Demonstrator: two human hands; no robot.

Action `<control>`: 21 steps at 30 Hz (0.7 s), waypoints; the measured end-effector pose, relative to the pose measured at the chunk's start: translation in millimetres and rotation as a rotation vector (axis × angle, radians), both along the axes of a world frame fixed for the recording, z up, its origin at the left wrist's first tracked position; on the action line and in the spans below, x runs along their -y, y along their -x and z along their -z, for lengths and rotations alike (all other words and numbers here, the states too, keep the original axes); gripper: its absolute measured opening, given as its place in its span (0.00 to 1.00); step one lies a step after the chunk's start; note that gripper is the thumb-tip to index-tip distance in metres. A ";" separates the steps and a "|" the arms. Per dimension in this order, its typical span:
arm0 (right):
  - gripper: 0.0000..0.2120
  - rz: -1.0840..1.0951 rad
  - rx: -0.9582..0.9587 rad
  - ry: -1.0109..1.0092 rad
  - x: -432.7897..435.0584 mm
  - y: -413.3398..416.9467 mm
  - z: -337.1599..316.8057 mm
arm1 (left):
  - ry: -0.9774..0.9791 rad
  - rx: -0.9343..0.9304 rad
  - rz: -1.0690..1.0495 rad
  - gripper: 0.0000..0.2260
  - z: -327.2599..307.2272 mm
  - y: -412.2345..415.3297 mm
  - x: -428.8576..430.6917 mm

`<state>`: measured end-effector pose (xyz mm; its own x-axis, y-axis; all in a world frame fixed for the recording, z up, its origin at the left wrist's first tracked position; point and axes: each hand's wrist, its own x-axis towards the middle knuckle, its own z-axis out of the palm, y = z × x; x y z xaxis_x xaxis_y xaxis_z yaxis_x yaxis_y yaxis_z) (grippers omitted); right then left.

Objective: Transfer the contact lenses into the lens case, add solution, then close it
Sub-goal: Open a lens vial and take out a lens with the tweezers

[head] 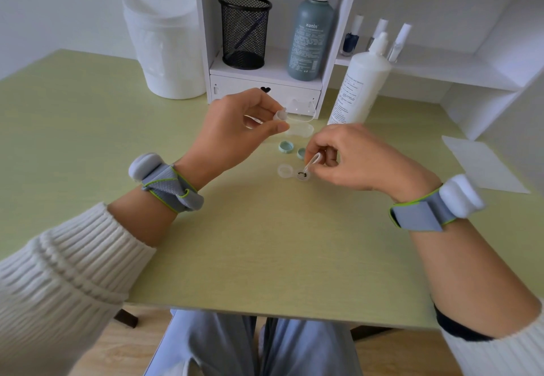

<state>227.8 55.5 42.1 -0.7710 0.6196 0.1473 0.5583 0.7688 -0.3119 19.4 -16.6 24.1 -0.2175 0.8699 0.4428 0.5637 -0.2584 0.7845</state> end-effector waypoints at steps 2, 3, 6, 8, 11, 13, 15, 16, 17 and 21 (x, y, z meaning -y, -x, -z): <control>0.07 -0.002 0.001 -0.008 -0.1 0.1 -0.1 | -0.001 -0.001 0.000 0.07 0.0 -0.1 0.0; 0.07 -0.002 0.000 -0.008 -0.1 0.0 -0.1 | -0.003 -0.002 0.000 0.07 0.1 -0.1 0.0; 0.07 0.000 -0.004 -0.002 0.8 -0.1 0.4 | -0.003 0.002 0.000 0.07 0.1 0.2 -0.3; 0.07 0.005 -0.010 0.004 1.0 0.1 1.0 | -0.002 0.002 0.000 0.07 0.4 -0.1 -0.3; 0.07 0.017 -0.017 0.006 0.4 -0.4 0.1 | 0.000 0.011 0.002 0.07 0.2 0.4 0.1; 0.07 0.024 -0.019 0.010 -0.1 -1.2 -1.0 | -0.001 0.012 0.004 0.07 -0.3 1.1 0.2; 0.07 0.026 -0.017 0.009 -0.3 -1.6 -1.4 | -0.001 0.010 0.004 0.07 -0.3 1.0 0.1; 0.07 0.026 -0.016 0.009 -0.3 -1.6 -1.6 | -0.001 0.009 0.004 0.07 -0.1 0.6 0.1; 0.08 0.024 -0.016 0.009 -0.1 -1.6 -1.7 | 0.000 0.009 0.004 0.07 0.2 0.3 -0.1; 0.06 0.018 -0.078 -0.016 -1.5 -2.5 -2.6 | -0.008 0.008 0.000 0.07 -0.1 0.8 -0.2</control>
